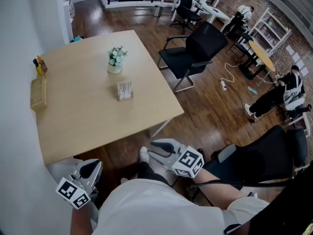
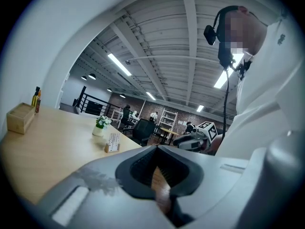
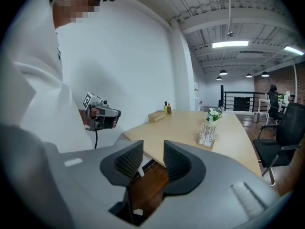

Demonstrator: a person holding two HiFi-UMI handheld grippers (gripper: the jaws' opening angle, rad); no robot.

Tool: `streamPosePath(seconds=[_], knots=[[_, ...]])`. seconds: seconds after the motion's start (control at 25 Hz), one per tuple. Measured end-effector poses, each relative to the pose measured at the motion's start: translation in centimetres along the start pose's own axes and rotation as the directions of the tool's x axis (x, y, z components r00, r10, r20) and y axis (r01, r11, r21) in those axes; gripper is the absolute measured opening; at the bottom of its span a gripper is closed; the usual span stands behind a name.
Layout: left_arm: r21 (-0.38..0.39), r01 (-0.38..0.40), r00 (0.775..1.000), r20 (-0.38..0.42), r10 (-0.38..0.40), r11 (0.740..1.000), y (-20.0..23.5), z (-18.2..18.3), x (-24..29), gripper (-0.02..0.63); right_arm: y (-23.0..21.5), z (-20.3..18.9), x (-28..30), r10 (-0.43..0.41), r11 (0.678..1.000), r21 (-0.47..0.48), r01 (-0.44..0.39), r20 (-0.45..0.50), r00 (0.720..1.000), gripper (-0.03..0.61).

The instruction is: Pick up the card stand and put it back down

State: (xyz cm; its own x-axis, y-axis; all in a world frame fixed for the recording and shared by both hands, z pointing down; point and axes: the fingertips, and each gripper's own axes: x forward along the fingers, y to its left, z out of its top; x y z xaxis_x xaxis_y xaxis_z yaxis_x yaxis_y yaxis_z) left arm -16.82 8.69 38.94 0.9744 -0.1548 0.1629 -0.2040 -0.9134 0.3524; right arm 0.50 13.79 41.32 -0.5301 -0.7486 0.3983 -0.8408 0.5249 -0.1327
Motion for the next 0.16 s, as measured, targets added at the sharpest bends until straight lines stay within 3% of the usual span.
streamPosePath(seconds=[0.16], knots=[[0.0,-0.011,1.0,0.004,0.011,1.0,0.17,0.08,-0.73,0.003,0.41,0.34,0.5,0.012,1.0,-0.013,-0.012,0.005,1.0,0.137]])
